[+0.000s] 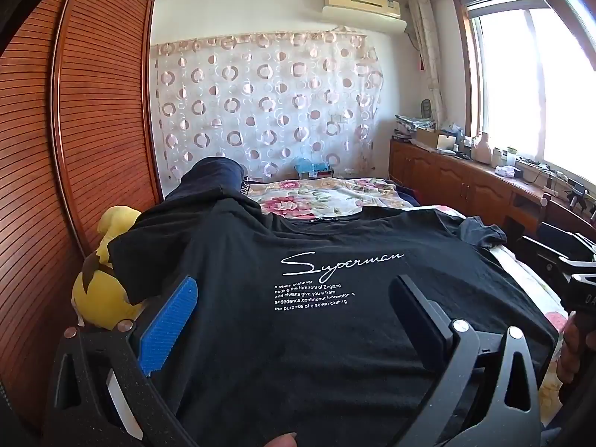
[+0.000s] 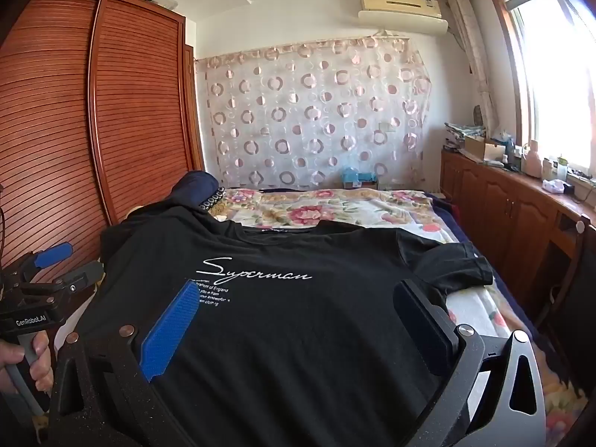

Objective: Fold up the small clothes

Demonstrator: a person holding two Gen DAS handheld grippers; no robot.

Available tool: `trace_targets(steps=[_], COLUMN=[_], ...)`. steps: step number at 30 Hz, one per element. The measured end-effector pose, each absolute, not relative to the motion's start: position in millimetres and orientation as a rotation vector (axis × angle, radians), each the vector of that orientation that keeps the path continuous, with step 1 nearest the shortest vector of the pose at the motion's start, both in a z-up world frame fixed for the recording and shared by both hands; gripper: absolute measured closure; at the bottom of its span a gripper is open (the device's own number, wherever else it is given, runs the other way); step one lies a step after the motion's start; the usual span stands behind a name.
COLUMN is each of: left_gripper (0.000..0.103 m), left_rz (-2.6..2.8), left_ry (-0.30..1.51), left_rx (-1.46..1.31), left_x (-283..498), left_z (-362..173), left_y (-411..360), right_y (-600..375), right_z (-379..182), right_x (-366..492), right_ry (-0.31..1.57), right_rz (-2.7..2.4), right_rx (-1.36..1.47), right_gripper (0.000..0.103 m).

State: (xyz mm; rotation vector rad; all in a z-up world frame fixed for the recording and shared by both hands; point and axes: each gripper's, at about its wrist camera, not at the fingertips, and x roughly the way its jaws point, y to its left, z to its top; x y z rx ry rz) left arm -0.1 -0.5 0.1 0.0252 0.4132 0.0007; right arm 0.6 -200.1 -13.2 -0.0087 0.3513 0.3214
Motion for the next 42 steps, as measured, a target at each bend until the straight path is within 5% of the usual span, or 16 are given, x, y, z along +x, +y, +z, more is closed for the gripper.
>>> trace_targets(steps=[42], left_gripper=[0.000], left_rz=[0.010], left_ry=[0.401], left_rx=[0.021], left_x=[-5.7], left_z=[4.5], left_y=[0.8], right_y=[-200.4], right_z=[-13.7], right_x=[2.2], right_ry=[0.362], right_rz=[0.321], right_rx=[-0.006], right_gripper=[0.000])
